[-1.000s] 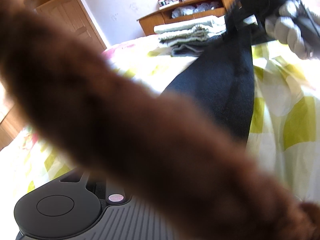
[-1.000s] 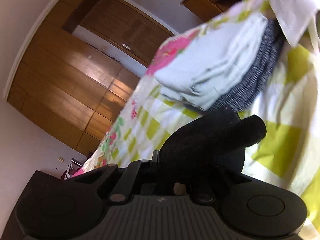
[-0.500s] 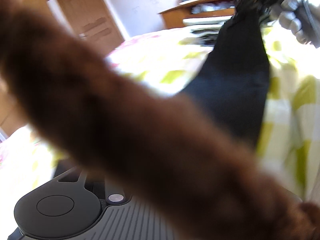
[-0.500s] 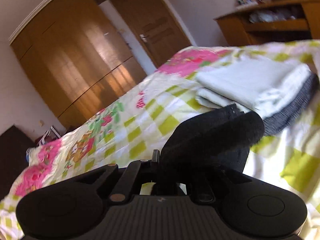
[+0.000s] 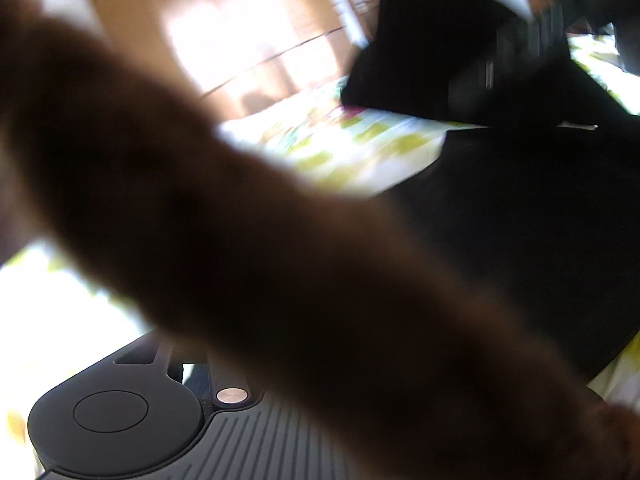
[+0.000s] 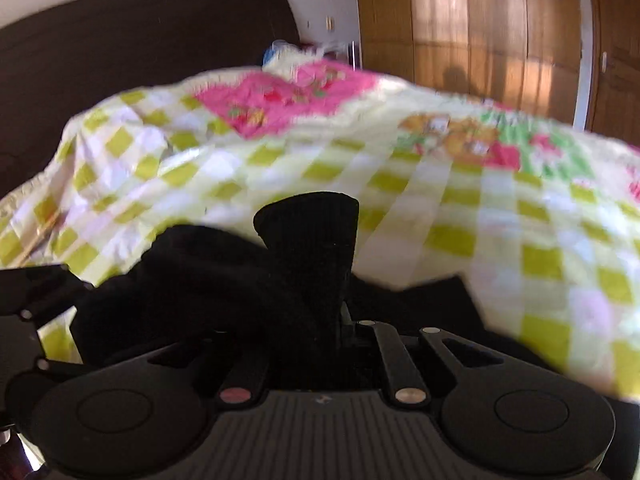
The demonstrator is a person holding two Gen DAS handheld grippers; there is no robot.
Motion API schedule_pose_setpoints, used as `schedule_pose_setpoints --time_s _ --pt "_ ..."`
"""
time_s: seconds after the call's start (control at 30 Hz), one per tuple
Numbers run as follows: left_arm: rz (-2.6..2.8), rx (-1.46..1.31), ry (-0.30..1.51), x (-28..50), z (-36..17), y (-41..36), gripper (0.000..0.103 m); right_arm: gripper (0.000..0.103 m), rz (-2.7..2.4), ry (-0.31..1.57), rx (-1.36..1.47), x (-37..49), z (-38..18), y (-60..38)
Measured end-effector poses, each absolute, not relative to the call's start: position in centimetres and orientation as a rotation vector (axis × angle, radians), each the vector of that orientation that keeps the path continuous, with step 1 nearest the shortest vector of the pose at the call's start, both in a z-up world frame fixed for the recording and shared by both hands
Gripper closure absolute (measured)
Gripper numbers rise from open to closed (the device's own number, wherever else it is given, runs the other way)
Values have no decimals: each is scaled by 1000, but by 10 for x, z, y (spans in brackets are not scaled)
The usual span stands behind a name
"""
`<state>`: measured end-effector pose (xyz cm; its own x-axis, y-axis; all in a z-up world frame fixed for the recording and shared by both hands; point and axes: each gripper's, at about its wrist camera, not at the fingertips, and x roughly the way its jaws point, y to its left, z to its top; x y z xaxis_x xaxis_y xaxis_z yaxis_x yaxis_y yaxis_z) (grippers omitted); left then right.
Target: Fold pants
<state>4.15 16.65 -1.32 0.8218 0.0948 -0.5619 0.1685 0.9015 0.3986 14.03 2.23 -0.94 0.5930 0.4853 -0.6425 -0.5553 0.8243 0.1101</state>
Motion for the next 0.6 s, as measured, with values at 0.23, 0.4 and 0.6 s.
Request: schedule_pose_setpoints --time_s 0.23,0.4,0.6 --pt "-62 373 583 22 -25 184 54 75 587 683 -313 121 -21 34" --pt "-71 310 540 15 -24 194 53 72 568 638 -324 127 0 55" --pt "-65 291 499 3 -23 200 53 78 525 641 -163 142 29 50"
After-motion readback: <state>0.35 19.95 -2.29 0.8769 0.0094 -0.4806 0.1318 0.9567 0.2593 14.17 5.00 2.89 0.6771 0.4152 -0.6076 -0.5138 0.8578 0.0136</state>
